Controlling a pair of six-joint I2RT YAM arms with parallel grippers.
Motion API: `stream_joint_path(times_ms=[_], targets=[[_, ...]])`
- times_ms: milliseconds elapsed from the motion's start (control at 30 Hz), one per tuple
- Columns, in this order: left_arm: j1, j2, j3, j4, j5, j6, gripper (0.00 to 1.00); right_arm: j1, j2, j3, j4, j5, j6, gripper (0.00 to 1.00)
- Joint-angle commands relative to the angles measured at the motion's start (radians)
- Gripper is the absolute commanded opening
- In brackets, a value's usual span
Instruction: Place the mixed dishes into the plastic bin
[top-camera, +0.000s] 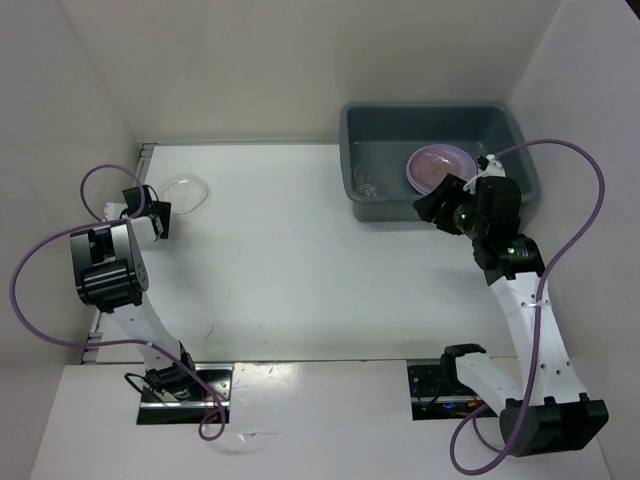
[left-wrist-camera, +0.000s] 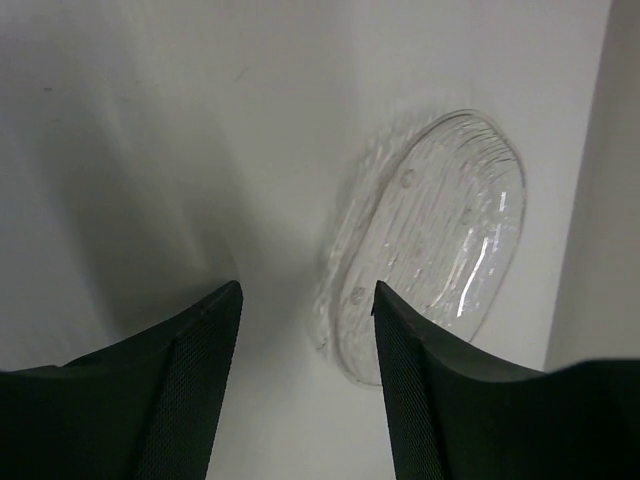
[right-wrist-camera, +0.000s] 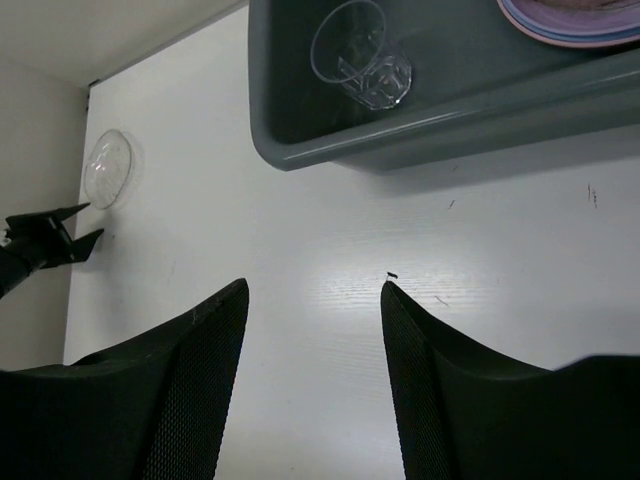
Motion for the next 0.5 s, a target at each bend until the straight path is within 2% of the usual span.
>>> stream_joint_path(times_ms=[0,67,233,267,400,433,467], targets=[[0.002,0.073,0.03,0.045,0.041,-0.056,0.63,0.003,-0.02,-0.018,-0.041,0.021,0.022,0.61],[0.002,0.101,0.06,0.045,0.041,-0.056,0.6,0.003,-0.02,-0.018,-0.053,0.021,0.031,0.61],[0.002,0.157,0.103,0.054,0.068,-0.047,0.4,0.003,-0.02,-0.027,-0.062,0.03,0.042,0.61],[0.002,0.168,0.114,0.054,0.077,-0.033,0.33,0.003,-0.02,-0.027,-0.05,0.03,0.042,0.61],[0.002,0.216,0.181,0.019,0.119,0.018,0.14,0.003,0.038,-0.027,-0.03,0.01,0.03,0.61],[0.002,0.216,0.191,0.019,0.14,0.027,0.03,0.018,0.058,-0.027,-0.03,0.001,0.03,0.6],[0.002,0.216,0.191,0.01,0.151,0.039,0.0,0.029,0.08,-0.027,-0.021,-0.017,0.019,0.6]])
